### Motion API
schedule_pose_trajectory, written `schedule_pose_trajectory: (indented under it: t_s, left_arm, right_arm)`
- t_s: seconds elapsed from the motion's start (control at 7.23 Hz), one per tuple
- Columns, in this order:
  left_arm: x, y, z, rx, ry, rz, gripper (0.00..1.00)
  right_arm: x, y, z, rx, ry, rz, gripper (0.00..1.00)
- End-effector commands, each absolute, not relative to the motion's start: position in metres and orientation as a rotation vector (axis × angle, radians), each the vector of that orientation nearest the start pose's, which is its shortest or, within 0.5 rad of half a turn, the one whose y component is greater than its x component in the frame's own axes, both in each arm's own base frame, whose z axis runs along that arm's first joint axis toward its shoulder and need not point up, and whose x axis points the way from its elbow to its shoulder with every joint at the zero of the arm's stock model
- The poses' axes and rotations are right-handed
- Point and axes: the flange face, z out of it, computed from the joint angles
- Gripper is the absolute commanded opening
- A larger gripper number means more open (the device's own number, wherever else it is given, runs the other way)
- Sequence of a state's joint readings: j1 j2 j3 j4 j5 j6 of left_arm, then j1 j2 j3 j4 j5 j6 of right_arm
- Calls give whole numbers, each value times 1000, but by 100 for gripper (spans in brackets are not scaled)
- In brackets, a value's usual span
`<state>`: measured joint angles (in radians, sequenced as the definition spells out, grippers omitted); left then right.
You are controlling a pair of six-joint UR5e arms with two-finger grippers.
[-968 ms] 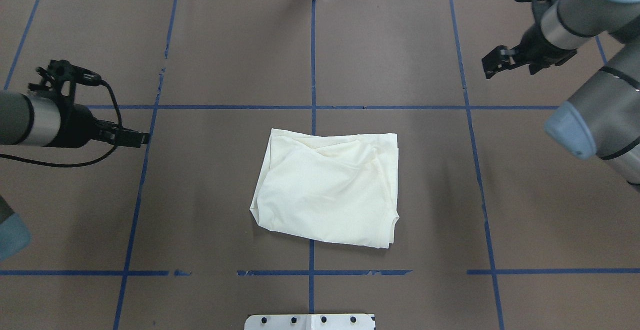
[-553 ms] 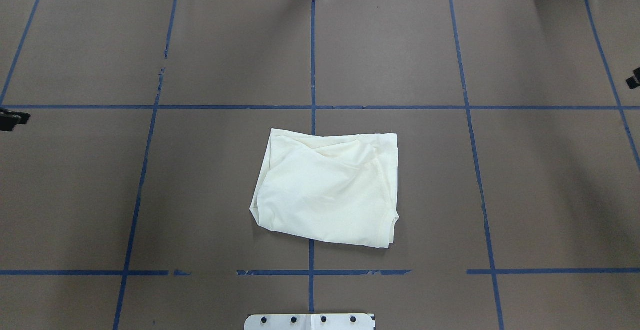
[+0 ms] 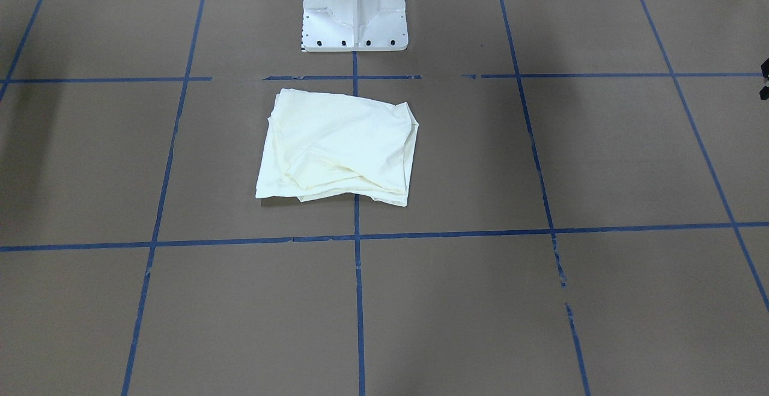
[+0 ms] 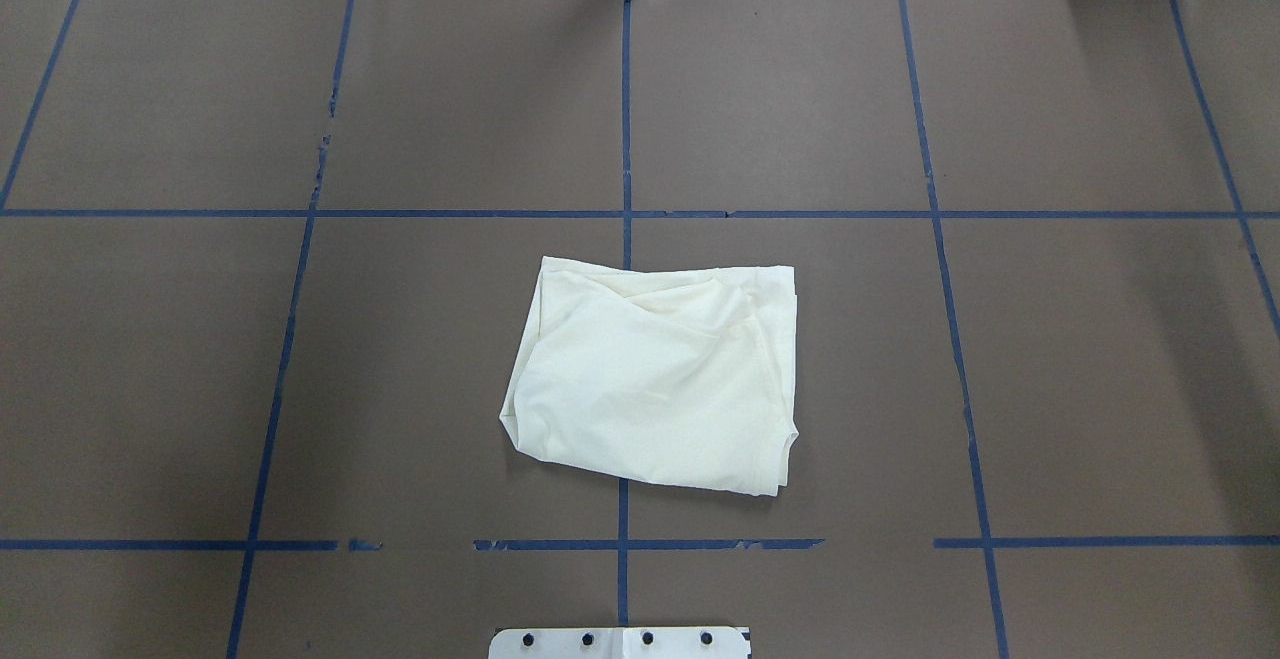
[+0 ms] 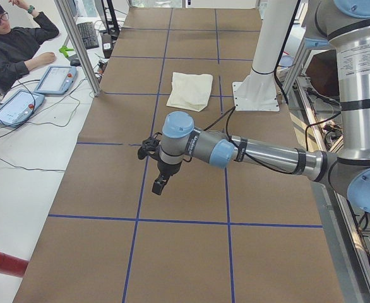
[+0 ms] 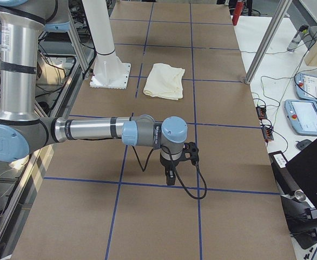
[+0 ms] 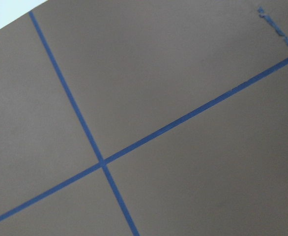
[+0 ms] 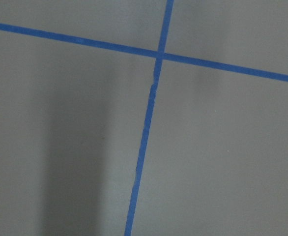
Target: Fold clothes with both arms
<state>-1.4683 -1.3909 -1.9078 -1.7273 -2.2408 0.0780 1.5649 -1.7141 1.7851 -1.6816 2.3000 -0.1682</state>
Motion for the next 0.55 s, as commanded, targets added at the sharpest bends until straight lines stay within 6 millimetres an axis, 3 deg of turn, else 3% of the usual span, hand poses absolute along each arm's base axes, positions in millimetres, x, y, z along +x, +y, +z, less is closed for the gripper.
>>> schedule_pose_trajectory:
  t_s: [0.0,0.14,0.41]
  left_arm:
    - [-39,-429,612,42,731,168,100]
    - [-40,-429,624,-20,764,152,100]
    - [-38,-441,615,0,751,161,100]
  right_arm:
    - [68,-417,644,-3,-730,-130,100]
    - [67,-416,645,-8,-739,-121,100]
    - [69,-413,649,-13,-749,-113,100]
